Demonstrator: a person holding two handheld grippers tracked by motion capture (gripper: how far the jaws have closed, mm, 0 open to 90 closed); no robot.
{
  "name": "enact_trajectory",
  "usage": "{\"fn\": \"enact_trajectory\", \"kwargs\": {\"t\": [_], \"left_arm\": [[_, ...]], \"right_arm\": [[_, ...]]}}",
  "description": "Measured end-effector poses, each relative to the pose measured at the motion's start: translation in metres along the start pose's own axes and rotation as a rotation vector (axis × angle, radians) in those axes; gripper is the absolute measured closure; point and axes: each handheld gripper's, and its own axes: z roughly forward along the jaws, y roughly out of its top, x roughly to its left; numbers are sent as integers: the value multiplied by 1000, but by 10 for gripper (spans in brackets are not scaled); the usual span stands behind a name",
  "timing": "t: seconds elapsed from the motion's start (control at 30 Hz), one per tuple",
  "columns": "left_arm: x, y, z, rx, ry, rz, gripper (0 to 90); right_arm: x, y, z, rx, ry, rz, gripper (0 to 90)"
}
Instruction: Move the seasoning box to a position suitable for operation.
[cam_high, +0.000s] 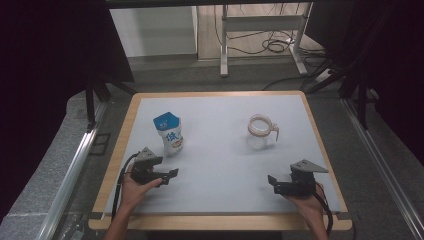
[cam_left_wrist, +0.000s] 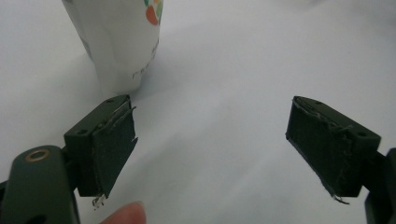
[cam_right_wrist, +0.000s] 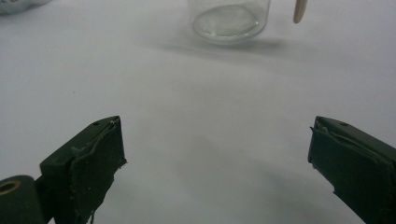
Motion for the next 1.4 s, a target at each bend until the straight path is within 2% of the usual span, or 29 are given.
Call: {"fn": "enact_trajectory", "kwargs": {"t": [0.1,0.2,0.27,0.3,0.4,0.47,0.63,0.77,0.97,1.17,1.27,1.4], "left_arm": [[6,-1,1,0,7,-4,157],[10,3,3,-10,19,4,166],[12,4,3,-30,19,-15,173],[12,4,3,-22,25,-14,172],[4,3,4,11,64,16,164],[0,4,4,13,54,15,165],[-10,2,2,4,42,3,163],[-13,1,0,10,42,22,157],[-14,3,-1,11,10,15,154],[-13,2,-7,13,36,0,148],[-13,1,-8,14,44,-4,145],[-12,0,-6,26,48,-11,142]], "right_arm": [[-1,2,0,-2,6,16,40],[2,8,6,0,-10,27,46],[3,9,7,-18,-2,55,62],[4,8,7,-24,3,58,64],[7,3,7,-18,5,54,68],[7,2,6,-23,13,60,68],[5,3,-4,-52,-10,65,68],[6,8,-6,-60,-22,51,67],[10,32,-10,-93,-18,16,67],[9,70,-15,-154,-19,-13,67],[6,84,-11,-153,-7,-7,65],[5,98,0,-136,-19,-32,58]]}}
